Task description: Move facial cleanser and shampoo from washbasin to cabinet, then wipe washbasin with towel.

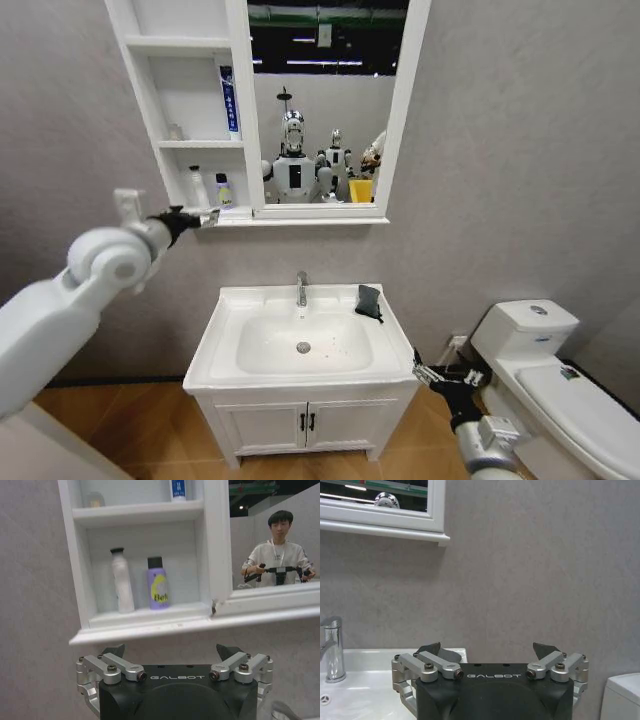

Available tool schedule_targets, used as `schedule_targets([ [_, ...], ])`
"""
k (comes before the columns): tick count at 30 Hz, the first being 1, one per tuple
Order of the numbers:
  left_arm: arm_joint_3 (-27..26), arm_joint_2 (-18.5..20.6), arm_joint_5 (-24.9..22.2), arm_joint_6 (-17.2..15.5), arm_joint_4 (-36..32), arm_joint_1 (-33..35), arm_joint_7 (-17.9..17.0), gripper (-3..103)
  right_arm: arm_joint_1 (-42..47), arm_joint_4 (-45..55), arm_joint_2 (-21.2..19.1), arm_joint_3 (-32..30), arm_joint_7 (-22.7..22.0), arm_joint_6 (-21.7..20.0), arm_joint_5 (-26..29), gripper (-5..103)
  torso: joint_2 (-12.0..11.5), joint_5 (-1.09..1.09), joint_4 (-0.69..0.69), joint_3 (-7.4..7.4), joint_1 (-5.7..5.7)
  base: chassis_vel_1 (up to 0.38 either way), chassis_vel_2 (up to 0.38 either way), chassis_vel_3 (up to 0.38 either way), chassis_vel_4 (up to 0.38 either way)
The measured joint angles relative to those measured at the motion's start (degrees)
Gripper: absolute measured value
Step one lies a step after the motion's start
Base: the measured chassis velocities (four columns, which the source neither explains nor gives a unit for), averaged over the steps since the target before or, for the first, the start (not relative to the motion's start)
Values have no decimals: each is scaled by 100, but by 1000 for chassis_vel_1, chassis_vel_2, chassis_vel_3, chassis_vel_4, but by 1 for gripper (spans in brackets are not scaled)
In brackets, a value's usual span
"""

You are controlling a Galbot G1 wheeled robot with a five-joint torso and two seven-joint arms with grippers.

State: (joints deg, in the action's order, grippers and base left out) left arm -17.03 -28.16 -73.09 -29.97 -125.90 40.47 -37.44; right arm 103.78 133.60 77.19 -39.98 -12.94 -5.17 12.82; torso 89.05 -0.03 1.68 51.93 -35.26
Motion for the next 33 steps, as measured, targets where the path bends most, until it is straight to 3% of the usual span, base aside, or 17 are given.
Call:
schedule_targets([
  [2, -203, -116, 130, 28, -189, 385, -80, 100, 20, 70, 15, -28, -44, 2, -4, 100, 0, 4, 7, 0, 0, 0, 0, 0, 0],
  [4, -1383, -626, 985, 51, -646, 1724, 322, 100, -10, 183, -84, -27, -72, -57, 5, 100, 0, 7, 6, 1, -2, 0, 0, 0, 0],
  [5, -1383, -626, 985, 51, -646, 1724, 322, 100, -10, 183, -84, -27, -72, -57, 5, 100, 0, 7, 6, 1, -2, 0, 0, 0, 0],
  [7, -2802, -1372, 2129, 183, -831, 3448, 1205, 100, 12, 229, -154, 4, -66, -100, -11, 100, -1, 2, -4, 1, -2, -26, -14, 14, -5],
  [8, -2802, -1372, 2129, 183, -831, 3448, 1205, 100, 12, 229, -154, 4, -66, -100, -11, 100, -1, 2, -4, 1, -2, 0, 0, 0, 0],
  [10, -3920, -2379, 2815, 468, -1047, 4922, 1969, 100, 52, 257, -189, 38, -37, -114, -42, 100, 0, 0, -5, 0, -1, 0, 0, 0, 0],
  [11, -3920, -2379, 2815, 468, -1047, 4922, 1969, 100, 52, 257, -189, 38, -37, -114, -42, 100, 0, 0, -5, 0, -1, 0, 0, 0, 0],
  [13, -4590, -3101, 2989, 676, -1293, 5813, 2524, 100, 53, 262, -226, 56, -27, -123, -43, 100, 0, 4, -6, 0, 0, 0, 0, 0, 0],
  [17, -4756, -3558, 3120, 896, -1530, 6276, 2760, 100, 52, 287, -244, 70, -22, -133, -43, 100, 0, 6, -2, 0, 0, 0, 0, 0, 0],
  [18, -4719, -3836, 3240, 993, -1692, 6472, 2867, 100, 76, 323, -253, 77, -22, -133, -61, 100, 0, 6, 0, 1, 0, 0, 0, 0, 0],
  [21, -4490, -4104, 3347, 1026, -1783, 6564, 2903, 100, 169, 433, -270, 89, -20, -133, -108, 100, 0, 4, -1, 1, -1, 0, 0, 0, 0],
  [33, -4189, -4054, 3528, 1057, -1766, 6355, 2722, 100, 313, 669, -282, 69, -174, -272, -184, 100, -1, 3, -1, 2, -2, 0, 0, 0, 0],
])
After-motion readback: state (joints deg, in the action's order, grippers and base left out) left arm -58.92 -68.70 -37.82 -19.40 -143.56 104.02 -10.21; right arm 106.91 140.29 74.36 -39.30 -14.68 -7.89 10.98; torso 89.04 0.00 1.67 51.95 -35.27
